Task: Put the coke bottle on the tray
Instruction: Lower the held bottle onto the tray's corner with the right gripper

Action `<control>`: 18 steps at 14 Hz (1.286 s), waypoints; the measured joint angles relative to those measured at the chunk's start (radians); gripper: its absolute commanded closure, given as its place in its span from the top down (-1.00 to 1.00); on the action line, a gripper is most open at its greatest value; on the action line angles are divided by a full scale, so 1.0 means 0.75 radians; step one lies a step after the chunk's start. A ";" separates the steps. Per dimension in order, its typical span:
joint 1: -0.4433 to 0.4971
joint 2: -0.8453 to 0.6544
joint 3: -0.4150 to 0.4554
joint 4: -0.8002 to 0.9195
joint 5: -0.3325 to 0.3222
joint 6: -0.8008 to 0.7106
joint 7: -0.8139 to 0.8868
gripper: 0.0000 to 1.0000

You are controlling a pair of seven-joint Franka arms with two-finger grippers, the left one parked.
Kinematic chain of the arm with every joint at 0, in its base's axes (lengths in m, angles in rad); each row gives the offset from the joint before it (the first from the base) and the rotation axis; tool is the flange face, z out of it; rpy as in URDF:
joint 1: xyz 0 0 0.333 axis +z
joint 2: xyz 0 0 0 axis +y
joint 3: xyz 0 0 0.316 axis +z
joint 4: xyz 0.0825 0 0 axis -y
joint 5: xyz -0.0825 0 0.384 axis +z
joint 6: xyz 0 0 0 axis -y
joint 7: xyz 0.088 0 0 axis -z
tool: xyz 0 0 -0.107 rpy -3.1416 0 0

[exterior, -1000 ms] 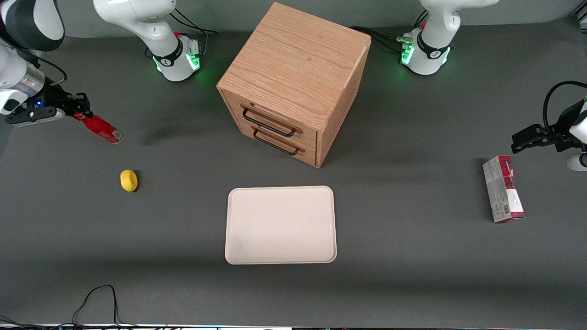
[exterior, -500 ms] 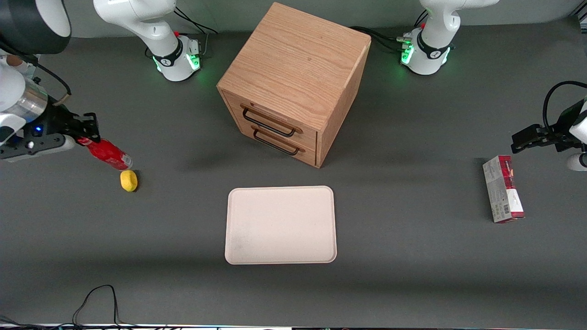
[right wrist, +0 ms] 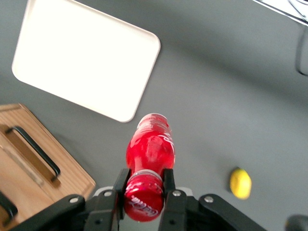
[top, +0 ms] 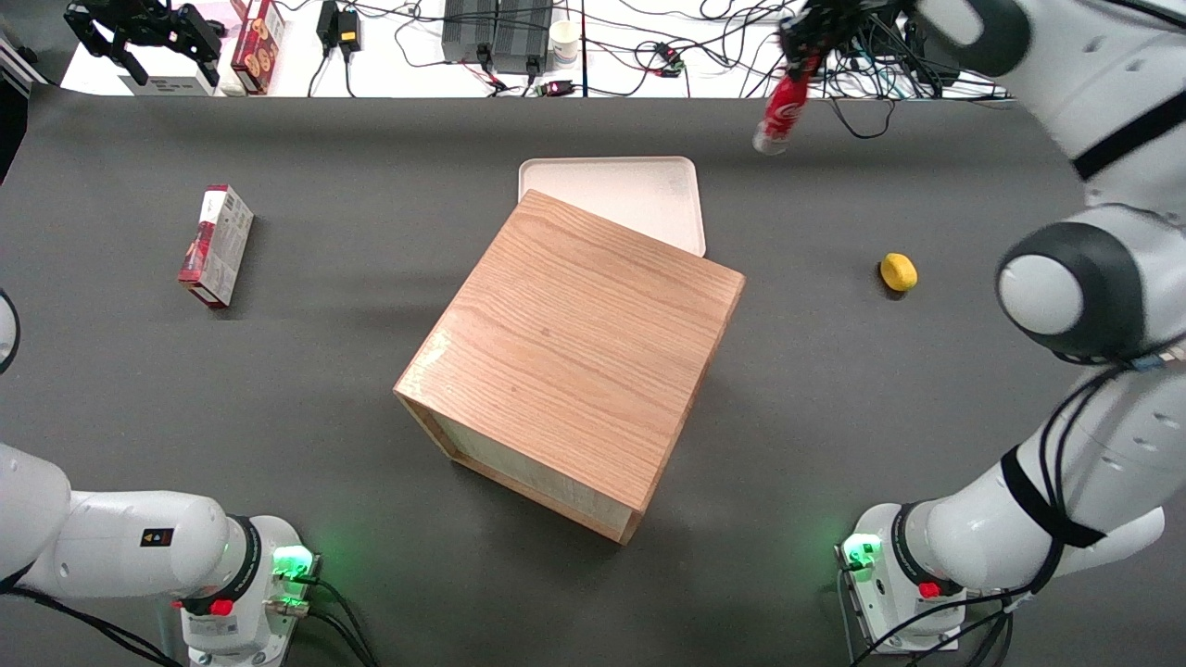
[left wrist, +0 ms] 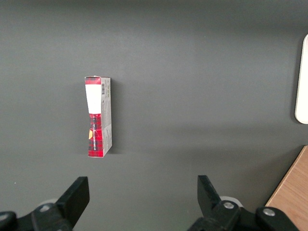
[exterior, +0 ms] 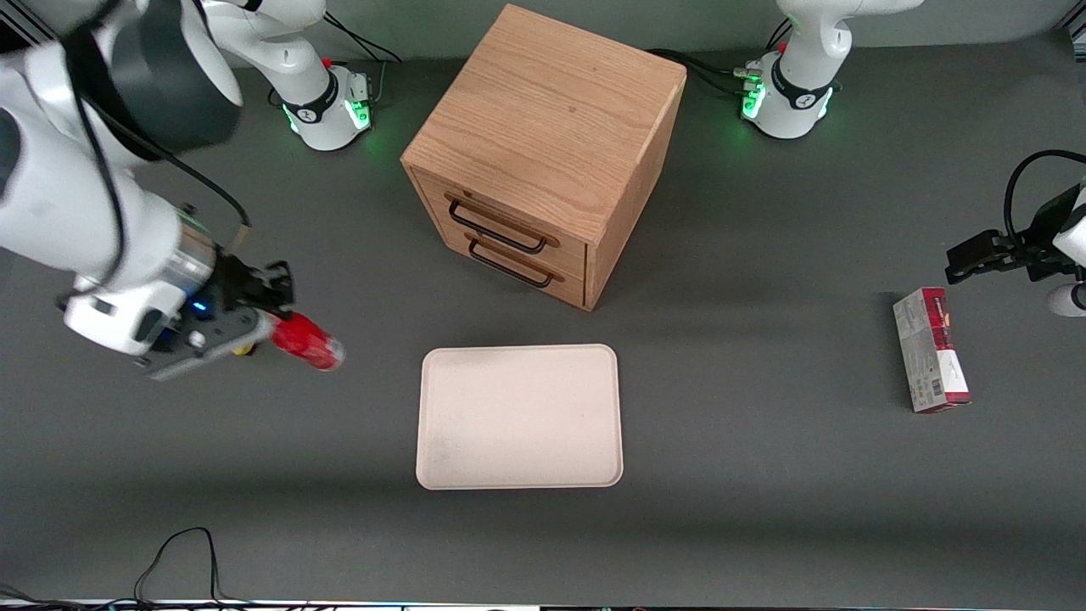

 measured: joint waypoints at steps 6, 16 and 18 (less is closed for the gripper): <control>0.037 0.340 0.116 0.085 -0.143 0.365 0.021 -0.70; 0.051 0.550 0.136 0.095 -0.257 0.582 0.026 -0.48; 0.053 0.564 0.136 0.094 -0.260 0.604 0.026 -0.41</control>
